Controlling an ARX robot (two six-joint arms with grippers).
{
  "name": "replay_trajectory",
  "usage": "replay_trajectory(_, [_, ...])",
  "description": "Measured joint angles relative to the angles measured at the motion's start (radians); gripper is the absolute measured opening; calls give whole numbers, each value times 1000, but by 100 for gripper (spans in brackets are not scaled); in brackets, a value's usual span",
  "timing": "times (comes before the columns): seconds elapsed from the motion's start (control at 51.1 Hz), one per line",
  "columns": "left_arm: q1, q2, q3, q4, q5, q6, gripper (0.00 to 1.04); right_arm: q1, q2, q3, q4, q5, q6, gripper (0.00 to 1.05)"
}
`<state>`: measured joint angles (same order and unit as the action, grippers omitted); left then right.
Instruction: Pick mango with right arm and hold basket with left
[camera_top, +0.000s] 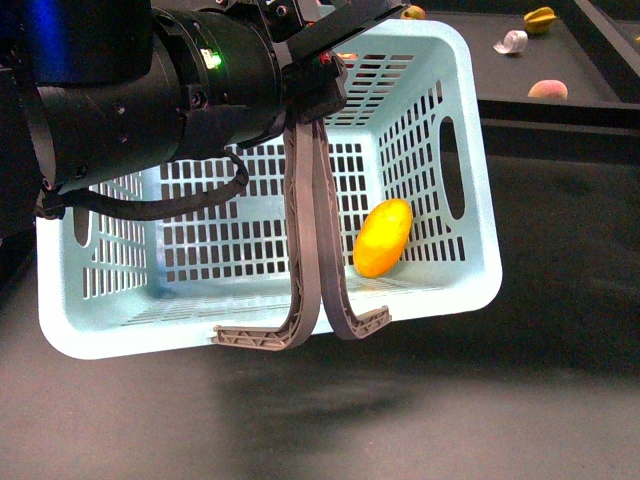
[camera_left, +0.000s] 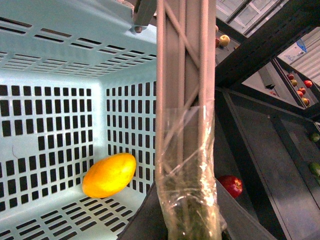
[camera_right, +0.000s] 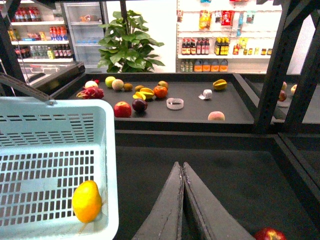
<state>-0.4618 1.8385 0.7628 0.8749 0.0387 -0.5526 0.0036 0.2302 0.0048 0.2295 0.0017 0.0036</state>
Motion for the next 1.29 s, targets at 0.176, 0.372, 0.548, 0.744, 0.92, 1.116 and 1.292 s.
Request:
replay_trajectory(0.176, [0,0,0,0,0,0,9,-2,-38,0,-34,0,0,2])
replay_trajectory(0.372, [0,0,0,0,0,0,9,-2,-161,1,-192,-1,-1,2])
replay_trajectory(0.548, [1,0,0,0,0,0,9,-2,-225,1,-228,-1,-1,2])
replay_trajectory(0.744, [0,0,0,0,0,0,9,-2,-225,1,-228,-2,-1,2])
replay_trajectory(0.92, [0,0,0,0,0,-1,9,-2,-225,1,-228,-2,-1,2])
replay_trajectory(1.116, [0,0,0,0,0,0,9,-2,-225,1,-228,-2,-3,6])
replay_trajectory(1.292, [0,0,0,0,0,0,9,-2,-225,1,-228,-2,-3,38])
